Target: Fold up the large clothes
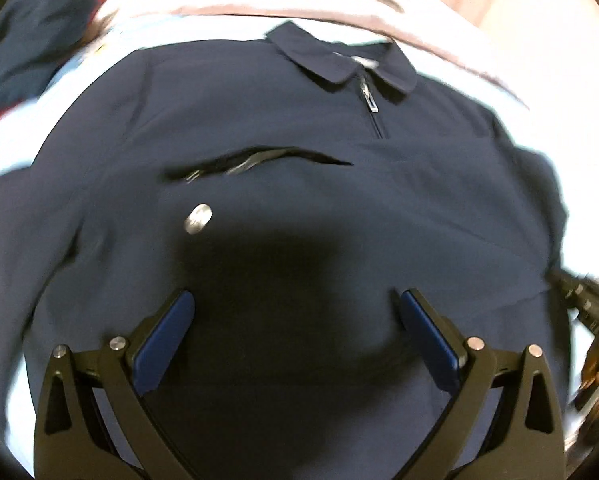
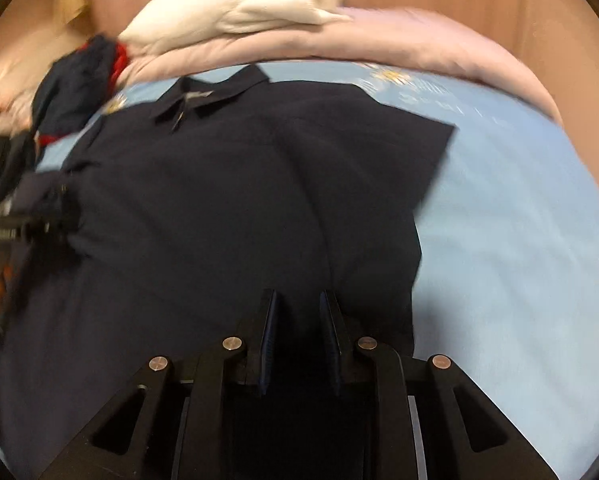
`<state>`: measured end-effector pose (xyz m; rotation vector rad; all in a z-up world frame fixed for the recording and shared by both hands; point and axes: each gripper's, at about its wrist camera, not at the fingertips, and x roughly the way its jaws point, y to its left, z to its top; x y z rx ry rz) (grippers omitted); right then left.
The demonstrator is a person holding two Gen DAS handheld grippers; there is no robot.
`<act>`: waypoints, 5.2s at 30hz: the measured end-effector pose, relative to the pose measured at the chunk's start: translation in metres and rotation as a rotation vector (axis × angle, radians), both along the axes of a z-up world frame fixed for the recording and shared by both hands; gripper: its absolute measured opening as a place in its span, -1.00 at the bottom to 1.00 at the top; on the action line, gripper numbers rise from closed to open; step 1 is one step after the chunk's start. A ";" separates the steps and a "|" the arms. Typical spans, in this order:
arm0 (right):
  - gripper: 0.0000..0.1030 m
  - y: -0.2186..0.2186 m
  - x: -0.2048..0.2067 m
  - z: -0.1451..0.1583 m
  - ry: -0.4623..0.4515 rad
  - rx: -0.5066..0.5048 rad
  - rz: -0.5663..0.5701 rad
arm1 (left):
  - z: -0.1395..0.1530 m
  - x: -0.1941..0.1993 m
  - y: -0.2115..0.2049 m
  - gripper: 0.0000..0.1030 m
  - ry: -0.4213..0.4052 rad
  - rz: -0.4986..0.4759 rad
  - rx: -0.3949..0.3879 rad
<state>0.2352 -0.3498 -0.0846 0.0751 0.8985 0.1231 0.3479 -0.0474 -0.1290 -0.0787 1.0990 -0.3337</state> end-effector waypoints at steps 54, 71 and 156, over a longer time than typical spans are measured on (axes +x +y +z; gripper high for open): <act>0.40 0.120 -0.171 0.008 -0.046 0.527 0.185 | 0.083 -0.199 0.392 -0.73 -0.346 0.907 -0.349; 0.40 0.042 -0.191 0.001 -0.109 0.619 0.042 | 0.206 -0.081 0.095 -0.79 -0.529 0.272 -0.078; -0.40 0.092 0.029 -0.023 0.002 0.041 0.074 | 0.000 0.009 0.099 -0.31 -0.078 0.200 -0.065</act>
